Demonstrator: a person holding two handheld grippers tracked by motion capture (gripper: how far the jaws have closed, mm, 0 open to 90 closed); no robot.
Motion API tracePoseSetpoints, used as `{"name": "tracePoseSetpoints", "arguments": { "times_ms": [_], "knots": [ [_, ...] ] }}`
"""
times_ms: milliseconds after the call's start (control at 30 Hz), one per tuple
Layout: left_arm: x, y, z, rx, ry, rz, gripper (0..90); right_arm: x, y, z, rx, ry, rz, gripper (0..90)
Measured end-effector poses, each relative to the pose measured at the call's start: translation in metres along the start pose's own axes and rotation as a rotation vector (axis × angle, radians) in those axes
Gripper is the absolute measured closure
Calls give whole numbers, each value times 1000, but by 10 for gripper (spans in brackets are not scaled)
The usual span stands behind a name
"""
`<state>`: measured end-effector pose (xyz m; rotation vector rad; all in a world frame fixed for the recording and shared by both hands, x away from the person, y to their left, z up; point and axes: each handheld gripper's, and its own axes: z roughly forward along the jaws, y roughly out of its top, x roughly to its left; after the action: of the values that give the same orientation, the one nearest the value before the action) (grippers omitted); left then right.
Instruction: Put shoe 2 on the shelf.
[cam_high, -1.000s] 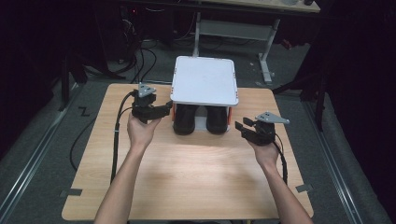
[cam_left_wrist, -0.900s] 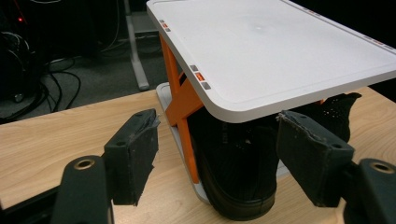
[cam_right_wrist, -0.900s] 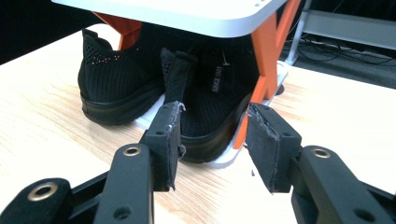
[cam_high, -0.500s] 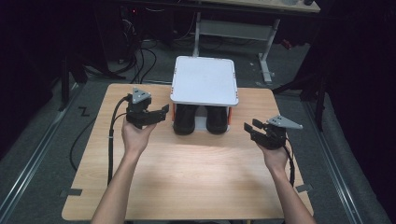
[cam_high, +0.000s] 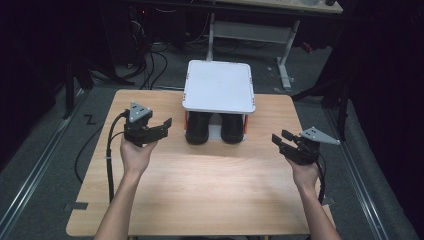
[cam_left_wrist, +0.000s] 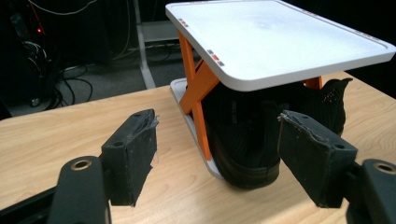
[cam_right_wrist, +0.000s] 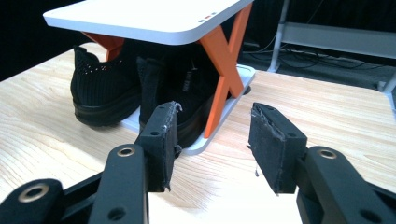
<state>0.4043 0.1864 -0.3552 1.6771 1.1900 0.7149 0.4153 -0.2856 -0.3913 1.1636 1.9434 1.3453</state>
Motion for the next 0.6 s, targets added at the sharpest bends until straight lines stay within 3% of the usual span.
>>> {"name": "tracePoseSetpoints", "arguments": {
  "times_ms": [600],
  "knots": [
    [8, -32, -21, 14, 19, -7, 288, -19, -20, -36, -20, -43, 33, 518]
  ]
}}
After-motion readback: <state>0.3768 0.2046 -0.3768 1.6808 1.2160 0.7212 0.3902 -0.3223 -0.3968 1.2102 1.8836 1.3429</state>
